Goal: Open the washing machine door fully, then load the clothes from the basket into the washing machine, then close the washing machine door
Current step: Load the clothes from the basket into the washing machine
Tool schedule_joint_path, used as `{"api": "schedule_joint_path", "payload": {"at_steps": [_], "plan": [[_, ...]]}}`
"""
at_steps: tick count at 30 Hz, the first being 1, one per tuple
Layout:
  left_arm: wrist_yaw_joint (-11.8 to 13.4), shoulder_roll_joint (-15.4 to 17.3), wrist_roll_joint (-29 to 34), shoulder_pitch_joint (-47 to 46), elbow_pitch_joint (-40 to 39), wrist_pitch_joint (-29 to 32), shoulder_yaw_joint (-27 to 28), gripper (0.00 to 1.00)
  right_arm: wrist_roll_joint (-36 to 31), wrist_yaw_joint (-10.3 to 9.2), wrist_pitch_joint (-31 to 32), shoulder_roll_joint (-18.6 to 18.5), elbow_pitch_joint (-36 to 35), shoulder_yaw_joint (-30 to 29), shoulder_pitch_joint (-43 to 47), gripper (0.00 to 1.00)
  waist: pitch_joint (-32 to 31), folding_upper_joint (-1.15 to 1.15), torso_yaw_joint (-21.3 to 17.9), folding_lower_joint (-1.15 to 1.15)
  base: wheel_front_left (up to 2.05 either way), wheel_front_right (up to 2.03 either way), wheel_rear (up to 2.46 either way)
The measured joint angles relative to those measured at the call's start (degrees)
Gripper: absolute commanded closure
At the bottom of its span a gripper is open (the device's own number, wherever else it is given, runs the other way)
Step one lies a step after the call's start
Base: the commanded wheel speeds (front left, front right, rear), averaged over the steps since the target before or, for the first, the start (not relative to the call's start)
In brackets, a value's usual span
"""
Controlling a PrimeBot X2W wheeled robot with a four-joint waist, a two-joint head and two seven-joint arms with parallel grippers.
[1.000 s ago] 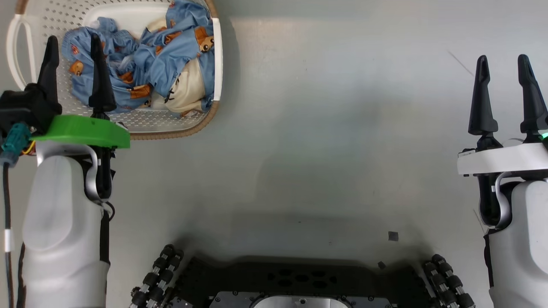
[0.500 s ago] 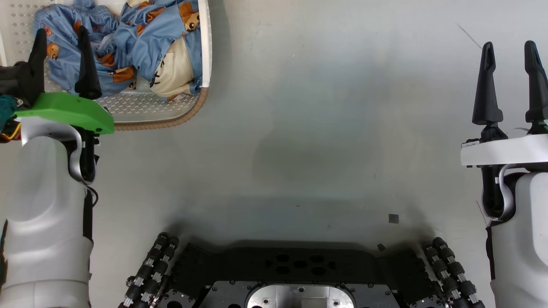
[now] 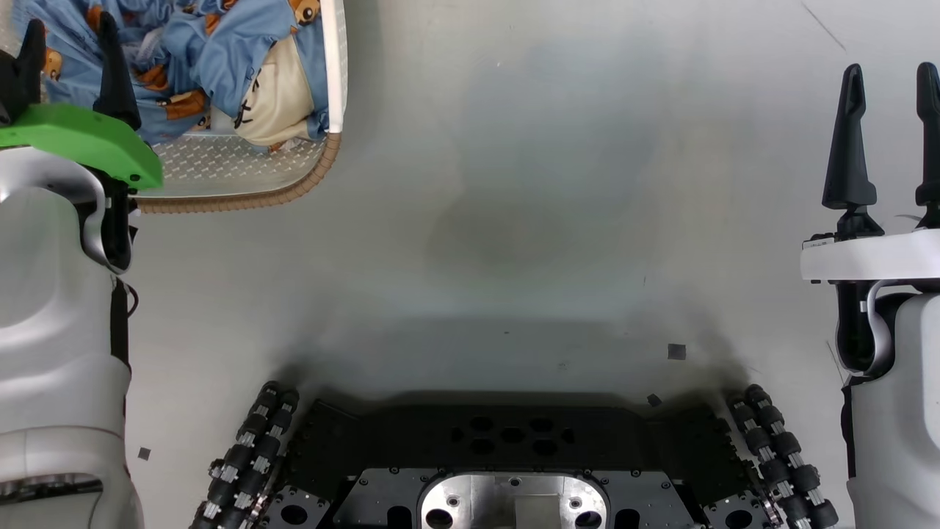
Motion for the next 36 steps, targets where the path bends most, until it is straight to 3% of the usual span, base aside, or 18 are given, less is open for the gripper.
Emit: {"api": "schedule_joint_path", "payload": {"at_steps": [12, 20, 36], "plan": [[0.3, 0.6, 0.0, -5.7, 7.3, 1.6, 0.0, 0.0, 0.0, 0.0, 0.0, 0.0, -1.4, -0.8, 0.0, 0.0, 3.7, 0.0, -0.5, 0.0, 0.0, 0.0, 0.0], [3.9, 0.8, 0.5, -7.7, 13.6, 4.2, 0.7, 0.0, 0.0, 0.0, 0.0, 0.1, -1.5, -1.2, 0.0, 0.0, 4.7, 0.0, -0.1, 0.0, 0.0, 0.0, 0.0], [6.5, 1.1, 0.5, -12.9, 20.1, 7.1, 1.3, 0.0, 0.1, 0.0, 0.0, 0.2, -2.1, -1.2, 0.2, 0.0, 6.1, 0.0, -0.6, 0.0, 0.0, 0.0, 0.0]]}}
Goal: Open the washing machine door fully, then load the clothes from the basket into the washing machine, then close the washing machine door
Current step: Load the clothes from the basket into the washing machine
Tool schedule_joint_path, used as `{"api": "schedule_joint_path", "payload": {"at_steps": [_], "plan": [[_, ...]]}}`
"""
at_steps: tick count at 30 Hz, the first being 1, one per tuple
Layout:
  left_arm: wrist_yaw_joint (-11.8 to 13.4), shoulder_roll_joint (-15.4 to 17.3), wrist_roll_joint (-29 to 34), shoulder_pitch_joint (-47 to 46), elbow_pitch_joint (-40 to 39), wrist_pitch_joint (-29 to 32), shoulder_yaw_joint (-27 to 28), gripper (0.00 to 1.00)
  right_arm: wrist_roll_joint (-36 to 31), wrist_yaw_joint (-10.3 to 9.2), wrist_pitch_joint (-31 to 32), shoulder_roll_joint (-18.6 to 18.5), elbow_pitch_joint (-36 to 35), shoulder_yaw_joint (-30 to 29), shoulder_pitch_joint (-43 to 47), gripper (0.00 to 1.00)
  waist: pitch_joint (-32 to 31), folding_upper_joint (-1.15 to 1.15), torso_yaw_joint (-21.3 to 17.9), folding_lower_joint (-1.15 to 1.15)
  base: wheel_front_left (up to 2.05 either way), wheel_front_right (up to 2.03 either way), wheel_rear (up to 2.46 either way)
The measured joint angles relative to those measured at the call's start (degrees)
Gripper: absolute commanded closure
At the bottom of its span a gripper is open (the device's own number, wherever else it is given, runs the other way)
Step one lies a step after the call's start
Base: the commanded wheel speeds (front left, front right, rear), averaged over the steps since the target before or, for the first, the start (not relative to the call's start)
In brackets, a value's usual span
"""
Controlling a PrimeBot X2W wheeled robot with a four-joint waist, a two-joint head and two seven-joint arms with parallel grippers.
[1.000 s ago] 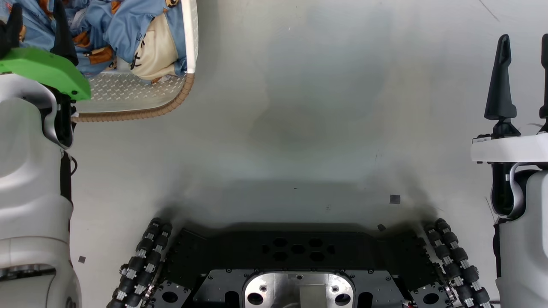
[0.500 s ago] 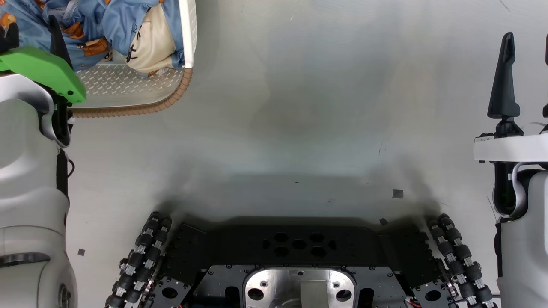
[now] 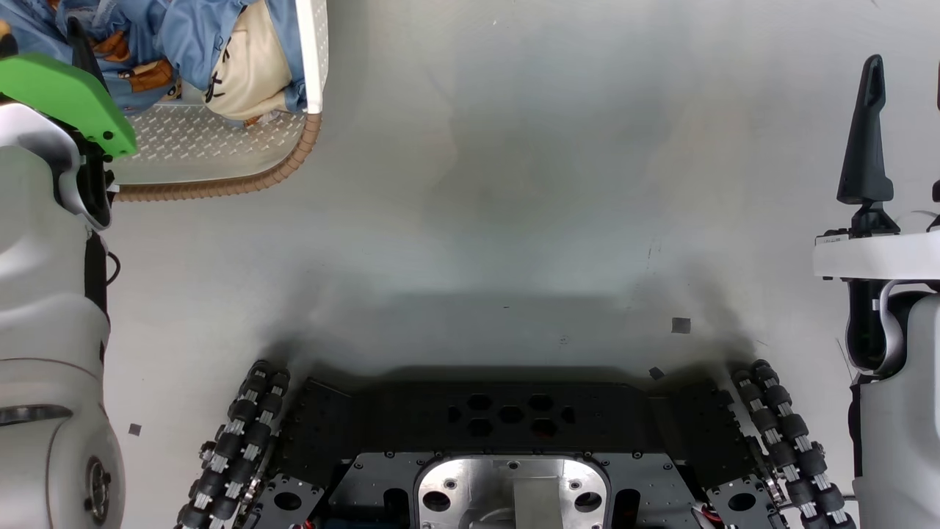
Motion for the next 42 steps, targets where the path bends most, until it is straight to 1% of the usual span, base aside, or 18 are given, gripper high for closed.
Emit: {"api": "schedule_joint_path", "payload": {"at_steps": [8, 12, 21, 26, 27, 29, 30, 31, 32, 33, 37, 42], "plan": [[0.7, -0.1, -0.1, -1.9, 2.3, 1.0, 0.5, 0.0, 0.0, 0.0, 0.0, 0.0, -0.4, 0.0, 0.3, 0.0, 0.7, 0.0, -0.3, 0.0, 0.0, 0.0, 0.0], [1.4, -0.1, -0.3, -2.5, 4.1, 2.4, 0.8, 0.0, 0.0, 0.0, 0.0, 0.0, -1.0, 0.1, 0.9, 0.0, 1.1, 0.0, -0.5, 0.0, 0.0, 0.0, 0.0], [1.4, -0.3, -0.7, -4.2, 5.7, 2.4, 1.1, 0.0, 0.1, 0.0, 0.0, 0.1, -1.3, -0.1, 1.0, 0.0, 1.5, 0.0, -1.0, 0.0, 0.0, 0.0, 0.0], [1.9, -0.4, -1.5, -4.4, 6.9, 2.4, 1.2, 0.0, 0.4, 0.0, 0.0, 0.1, -1.4, -0.1, 1.0, 0.0, 1.5, 0.0, -1.3, 0.0, 0.0, 0.0, 0.0], [1.9, -0.4, -1.5, -4.4, 7.1, 2.4, 1.3, 0.03, 0.4, 0.0, 0.0, 0.1, -1.4, -0.1, 1.0, 0.0, 1.5, 0.0, -1.4, 0.0, 0.0, 0.0, 0.0], [2.1, -0.5, -1.5, -4.5, 7.7, 2.4, 1.3, 0.15, 0.4, 0.0, 0.0, 0.1, -1.4, -0.1, 1.0, 0.0, 1.4, 0.0, -1.5, 0.0, 0.0, 0.0, 0.0], [2.2, -0.5, -1.5, -4.5, 8.0, 2.4, 1.3, 0.31, 0.4, 0.0, 0.0, 0.1, -1.5, -0.1, 1.0, 0.0, 1.4, 0.0, -1.6, 0.0, 0.0, 0.0, 0.0], [2.2, -0.5, -1.5, -4.5, 8.0, 2.4, 1.3, 0.56, 0.4, 0.0, 0.0, 0.1, -1.5, -0.1, 1.0, 0.0, 1.4, 0.0, -1.6, 0.0, 0.0, 0.0, 0.0], [2.2, -0.6, -1.5, -4.5, 8.2, 2.4, 1.3, 0.83, 0.4, 0.0, 0.0, 0.1, -1.5, -0.1, 1.0, 0.0, 1.3, 0.0, -1.6, 0.0, 0.0, 0.0, 0.0], [2.2, -0.6, -1.5, -4.5, 8.2, 2.4, 1.3, 1.0, 0.5, 0.0, 0.0, 0.1, -1.5, -0.1, 1.0, 0.0, 1.3, 0.0, -1.7, 0.0, 0.0, 0.0, 0.0], [2.2, -0.6, -1.5, -4.7, 8.4, 2.3, 1.2, 1.0, 0.5, 0.0, 0.0, 0.2, -1.6, -0.1, 1.0, 0.0, 1.2, 0.0, -1.8, 0.0, 0.0, 0.0, 0.0], [2.1, -0.9, -1.5, -5.1, 8.3, 0.4, 1.1, 1.0, 0.6, 0.0, 0.0, 0.2, -1.8, -0.3, 0.9, 0.0, 1.0, 0.0, -1.8, 0.0, 0.0, 0.0, 0.0]]}}
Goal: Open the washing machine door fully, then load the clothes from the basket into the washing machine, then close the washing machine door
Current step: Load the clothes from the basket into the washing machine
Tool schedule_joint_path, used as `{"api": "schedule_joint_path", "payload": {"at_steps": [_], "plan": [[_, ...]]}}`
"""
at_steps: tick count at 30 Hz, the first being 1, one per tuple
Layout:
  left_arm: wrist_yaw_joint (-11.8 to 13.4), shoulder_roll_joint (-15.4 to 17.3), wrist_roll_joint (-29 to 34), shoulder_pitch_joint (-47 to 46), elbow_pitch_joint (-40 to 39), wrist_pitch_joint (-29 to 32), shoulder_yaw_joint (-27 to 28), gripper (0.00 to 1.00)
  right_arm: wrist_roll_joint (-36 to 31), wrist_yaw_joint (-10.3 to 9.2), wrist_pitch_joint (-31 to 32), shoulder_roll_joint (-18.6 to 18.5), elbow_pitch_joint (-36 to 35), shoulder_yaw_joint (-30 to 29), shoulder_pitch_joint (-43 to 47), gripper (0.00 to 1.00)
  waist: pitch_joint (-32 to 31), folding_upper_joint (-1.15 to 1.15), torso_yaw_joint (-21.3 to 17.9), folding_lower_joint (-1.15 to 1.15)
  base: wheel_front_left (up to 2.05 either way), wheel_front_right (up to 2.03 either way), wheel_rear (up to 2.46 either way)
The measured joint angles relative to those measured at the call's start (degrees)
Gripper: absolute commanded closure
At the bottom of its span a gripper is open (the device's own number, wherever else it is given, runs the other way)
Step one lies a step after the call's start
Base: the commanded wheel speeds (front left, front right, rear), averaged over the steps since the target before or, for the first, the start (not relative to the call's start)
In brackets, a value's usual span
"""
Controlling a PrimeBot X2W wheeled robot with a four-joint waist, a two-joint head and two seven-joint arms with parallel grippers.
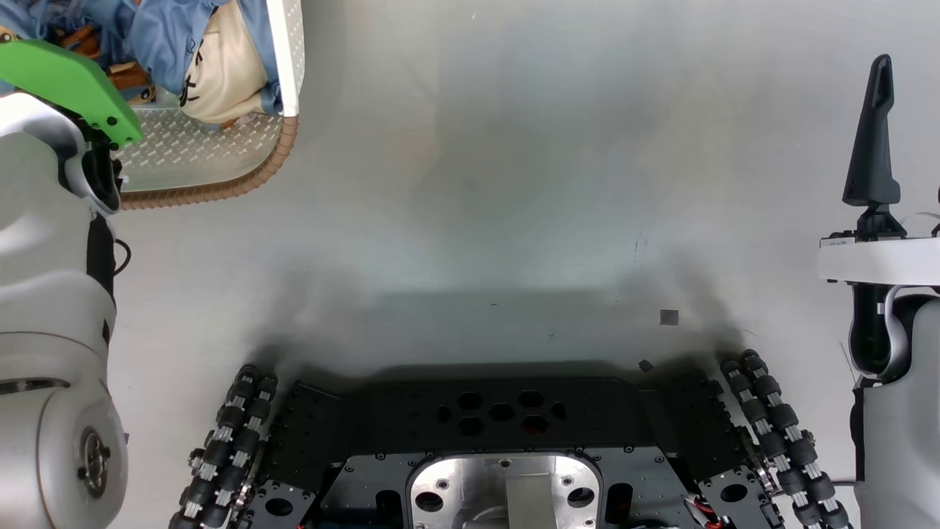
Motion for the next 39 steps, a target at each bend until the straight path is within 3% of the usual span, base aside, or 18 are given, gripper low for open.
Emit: {"api": "schedule_joint_path", "payload": {"at_steps": [15, 31, 39], "plan": [[-2.2, -0.7, 0.7, 1.9, 0.2, -7.9, -1.9, 1.0, 0.3, 0.0, 0.0, 0.1, 2.0, 0.5, -2.1, 0.0, -5.8, 0.0, 0.4, 0.0, 0.0, 0.0, 0.0], [-3.7, -1.0, 1.8, 7.6, -0.8, -10.1, -2.8, 1.0, 0.5, 0.0, 0.0, 0.1, 5.8, 2.9, -2.6, 0.0, -14.5, 0.0, 1.3, 0.0, 0.0, 0.0, 0.0], [-4.0, -1.5, 1.7, 10.8, -5.4, -10.2, -1.8, 1.0, 1.3, 0.0, 0.0, 0.1, 7.5, 4.0, -2.6, 0.0, -19.4, 0.0, 1.2, 0.0, 0.0, 0.0, 0.0]]}}
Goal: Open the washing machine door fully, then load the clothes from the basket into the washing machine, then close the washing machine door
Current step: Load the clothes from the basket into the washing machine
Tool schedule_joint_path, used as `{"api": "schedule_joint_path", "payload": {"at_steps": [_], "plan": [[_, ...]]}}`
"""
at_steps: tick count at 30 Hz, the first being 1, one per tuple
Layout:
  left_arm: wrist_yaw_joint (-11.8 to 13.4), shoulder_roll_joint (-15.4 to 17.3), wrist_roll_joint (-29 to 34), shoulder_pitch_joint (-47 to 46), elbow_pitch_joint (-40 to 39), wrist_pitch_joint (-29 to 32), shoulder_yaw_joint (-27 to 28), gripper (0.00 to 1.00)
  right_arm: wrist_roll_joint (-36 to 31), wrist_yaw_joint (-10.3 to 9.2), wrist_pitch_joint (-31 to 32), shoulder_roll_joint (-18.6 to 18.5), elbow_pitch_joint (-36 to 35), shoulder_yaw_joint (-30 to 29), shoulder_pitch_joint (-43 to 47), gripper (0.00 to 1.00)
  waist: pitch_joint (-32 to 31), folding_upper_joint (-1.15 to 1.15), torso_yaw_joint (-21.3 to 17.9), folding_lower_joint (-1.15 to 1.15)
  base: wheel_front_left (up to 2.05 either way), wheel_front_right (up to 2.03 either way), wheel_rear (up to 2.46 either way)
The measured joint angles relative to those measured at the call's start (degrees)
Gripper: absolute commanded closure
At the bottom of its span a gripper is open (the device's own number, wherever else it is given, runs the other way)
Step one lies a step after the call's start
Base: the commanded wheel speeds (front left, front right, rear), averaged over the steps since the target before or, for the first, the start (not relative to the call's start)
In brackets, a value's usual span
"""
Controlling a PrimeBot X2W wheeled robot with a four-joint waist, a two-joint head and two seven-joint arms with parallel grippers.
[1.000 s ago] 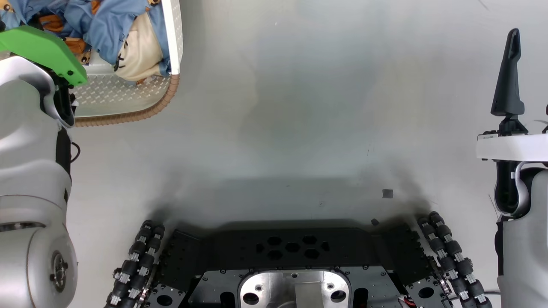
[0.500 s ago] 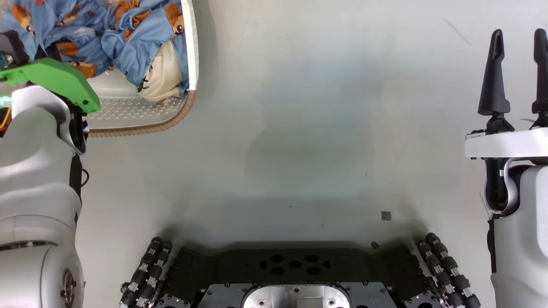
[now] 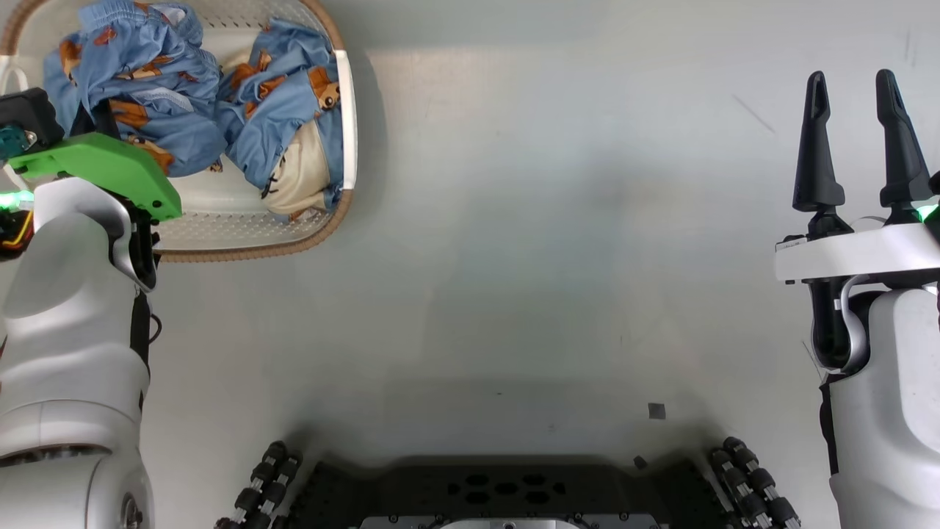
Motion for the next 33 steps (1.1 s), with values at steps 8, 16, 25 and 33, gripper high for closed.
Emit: {"api": "schedule_joint_path", "payload": {"at_steps": [8, 16, 25, 33], "plan": [[-0.8, -0.3, -0.2, 3.9, -6.3, 0.0, 1.3, 1.0, 0.5, 0.0, 0.0, 0.0, 2.0, 1.0, 0.3, 0.0, -4.7, 0.0, 0.0, 0.0, 0.0, 0.0, 0.0], [-1.4, -0.1, -0.2, 9.2, -11.5, 0.0, 2.0, 1.0, 0.5, 0.0, 0.0, 0.0, 2.8, 1.3, 0.7, 0.0, -9.4, 0.0, -0.3, 0.0, 0.0, 0.0, 0.0], [-2.0, -1.6, -0.2, 14.4, -18.8, 0.0, 2.5, 1.0, 0.5, 0.0, 0.0, -0.3, 3.0, 1.2, 1.9, 0.0, -14.2, 0.0, -0.7, 0.0, 0.0, 0.0, 0.0], [-2.5, -2.9, -0.2, 20.7, -25.2, 0.0, 4.2, 1.0, 0.5, 0.0, 0.0, -0.2, 3.5, 1.2, 4.8, 0.0, -19.5, 0.0, -0.6, 0.0, 0.0, 0.0, 0.0]]}}
